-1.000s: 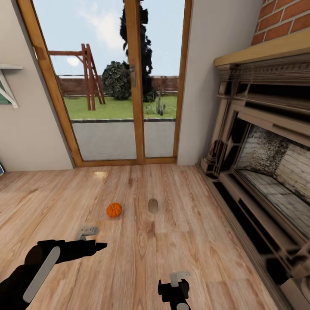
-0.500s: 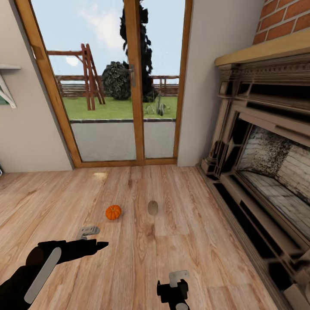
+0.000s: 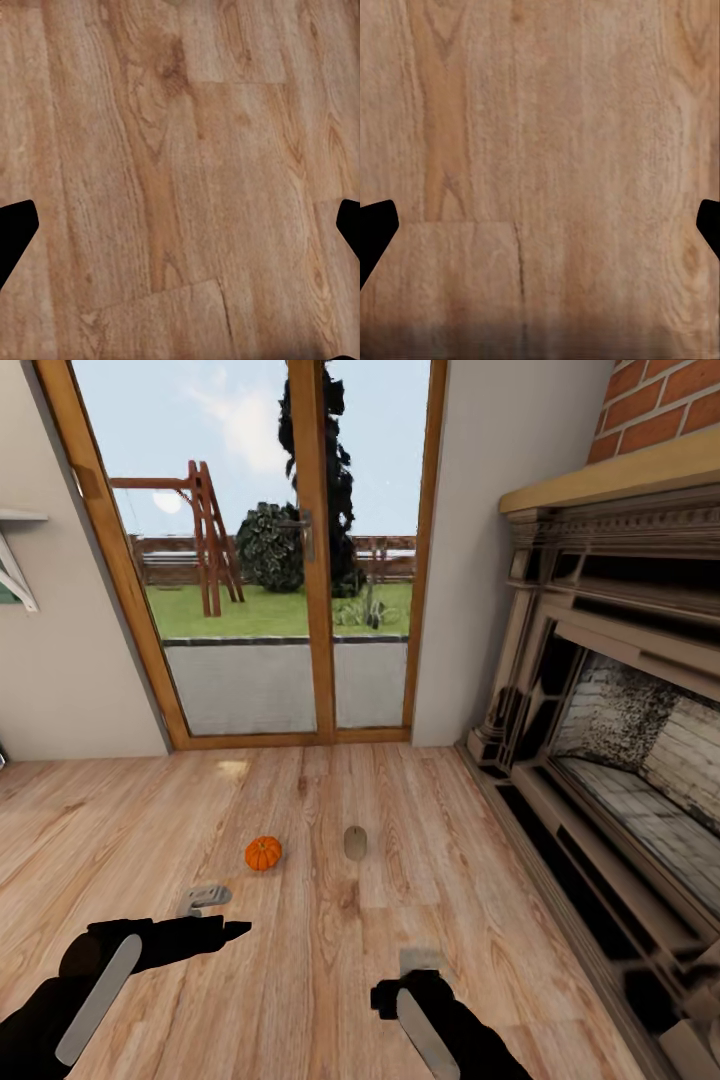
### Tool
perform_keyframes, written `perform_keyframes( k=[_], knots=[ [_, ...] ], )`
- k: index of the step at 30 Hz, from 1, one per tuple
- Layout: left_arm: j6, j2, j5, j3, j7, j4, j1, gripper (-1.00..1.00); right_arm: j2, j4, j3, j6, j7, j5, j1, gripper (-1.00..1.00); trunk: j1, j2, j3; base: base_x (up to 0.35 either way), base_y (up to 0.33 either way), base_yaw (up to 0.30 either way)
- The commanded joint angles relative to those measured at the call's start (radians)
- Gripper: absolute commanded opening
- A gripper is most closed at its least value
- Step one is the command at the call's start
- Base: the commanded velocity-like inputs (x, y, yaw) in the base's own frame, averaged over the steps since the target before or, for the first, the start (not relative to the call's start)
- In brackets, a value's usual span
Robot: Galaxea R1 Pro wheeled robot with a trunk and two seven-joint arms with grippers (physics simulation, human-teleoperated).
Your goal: Place each of the two pumpkins and all three candles from the living room inside a cabinet in the living room (use any cabinet), then make sure every cabinet is closed, and position the cauldron so it is next to a table in the living room.
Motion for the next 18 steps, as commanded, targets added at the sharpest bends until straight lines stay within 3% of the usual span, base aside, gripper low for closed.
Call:
perform_keyframes(
  k=[1,5,15,18],
  knots=[
    [0.003,0.001,-0.006,0.0,-0.007,0.0,-0.001,1.0,-0.001,-0.153,-0.01,0.1,-0.012,-0.012,-0.001,1.0,0.0,0.0,-0.001,0.0,0.0,0.0],
    [0.003,0.002,-0.006,0.001,-0.008,0.0,-0.001,1.0,-0.001,-0.14,-0.028,0.114,-0.017,-0.01,-0.006,1.0,0.0,0.0,-0.001,0.0,0.0,0.0],
    [0.003,0.001,-0.004,0.002,-0.01,-0.007,-0.001,1.0,0.003,-0.135,-0.028,0.109,-0.017,-0.007,-0.009,1.0,0.0,0.0,-0.001,0.001,0.0,0.0],
    [0.004,0.002,-0.004,0.003,-0.01,-0.009,-0.001,1.0,0.005,-0.115,-0.026,0.093,-0.017,-0.005,-0.038,1.0,0.0,0.0,-0.001,0.149,0.022,0.0]
  ],
)
